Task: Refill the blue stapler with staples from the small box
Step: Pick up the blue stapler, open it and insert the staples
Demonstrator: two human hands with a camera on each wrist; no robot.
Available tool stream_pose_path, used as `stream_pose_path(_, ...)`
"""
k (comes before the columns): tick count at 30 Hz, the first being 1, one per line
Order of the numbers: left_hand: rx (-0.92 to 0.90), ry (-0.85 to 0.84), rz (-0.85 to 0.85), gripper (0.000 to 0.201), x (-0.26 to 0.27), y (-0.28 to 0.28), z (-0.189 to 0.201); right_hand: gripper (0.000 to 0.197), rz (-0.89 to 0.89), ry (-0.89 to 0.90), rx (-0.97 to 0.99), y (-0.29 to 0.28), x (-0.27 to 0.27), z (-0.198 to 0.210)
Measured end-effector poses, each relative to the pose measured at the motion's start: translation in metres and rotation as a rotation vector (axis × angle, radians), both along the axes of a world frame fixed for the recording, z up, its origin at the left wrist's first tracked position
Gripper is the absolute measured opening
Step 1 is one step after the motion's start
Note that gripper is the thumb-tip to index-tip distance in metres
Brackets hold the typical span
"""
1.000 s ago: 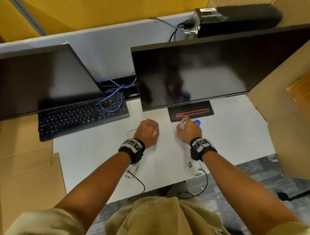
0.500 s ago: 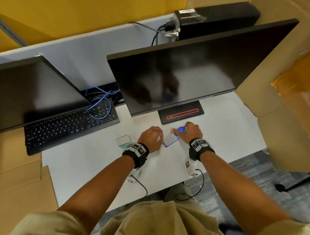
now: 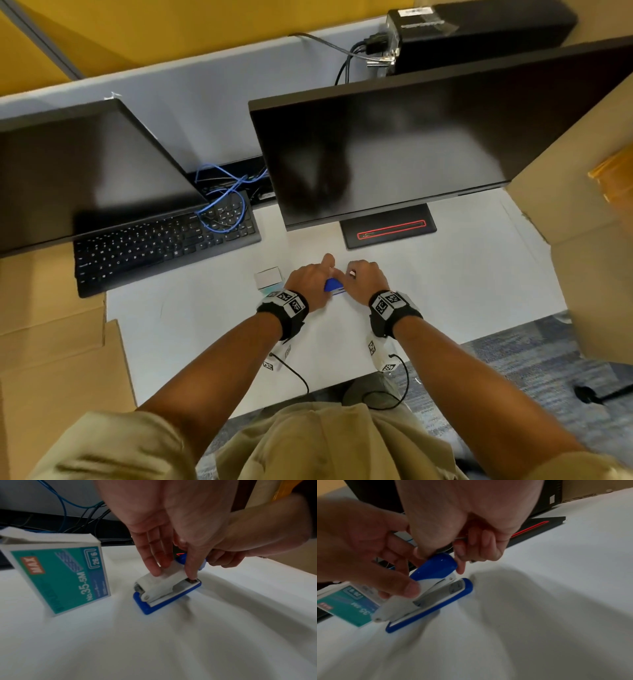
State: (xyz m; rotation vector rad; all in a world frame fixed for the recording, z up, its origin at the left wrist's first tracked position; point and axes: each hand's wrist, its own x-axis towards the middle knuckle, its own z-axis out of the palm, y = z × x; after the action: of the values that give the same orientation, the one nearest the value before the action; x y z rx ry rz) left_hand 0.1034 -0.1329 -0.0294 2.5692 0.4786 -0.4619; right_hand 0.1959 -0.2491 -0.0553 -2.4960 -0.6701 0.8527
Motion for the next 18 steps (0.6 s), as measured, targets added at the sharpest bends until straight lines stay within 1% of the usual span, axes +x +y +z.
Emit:
stream_pose_path(2, 0.044, 0.019, -0.023, 0.045, -0.003, 0.003, -0.002, 0.043, 0.053, 0.043, 0.086, 0.002, -0.002, -0.004)
stream_pose_path(5, 0.083, 0.007, -0.036, 0.033, -0.008, 0.005, -0.004, 0.026, 0.090, 0.058, 0.110, -0.001, -0.001, -0.010)
stream_pose_path(6, 0.089, -0.003, -0.035, 0.028, -0.008, 0.006, -0.004, 0.025, 0.077, 0.072, 0.106, -0.003, -0.001, -0.010)
stream_pose_path(7, 0.094, -0.012, -0.027, 0.024, -0.008, 0.006, -0.004, 0.028, 0.080, 0.083, 0.093, -0.005, -0.001, -0.008)
stream_pose_path(9, 0.092, -0.030, 0.001, 0.023, -0.007, 0.007, -0.003, 0.036, 0.138, 0.085, 0.060, -0.009, -0.005, -0.007)
stream_pose_path(11, 0.076, -0.059, 0.032, 0.026, -0.005, 0.007, -0.001, 0.039, 0.201, 0.033, 0.012, -0.012, -0.008, -0.009)
stream_pose_path(14, 0.045, -0.100, 0.051, 0.029, -0.005, 0.005, 0.002, 0.032, 0.197, -0.088, -0.057, -0.011, -0.006, -0.012)
stream_pose_path(18, 0.004, -0.137, 0.078, 0.033, -0.015, 0.005, 0.005, 0.034, 0.236, -0.175, -0.107, -0.005, -0.001, -0.014)
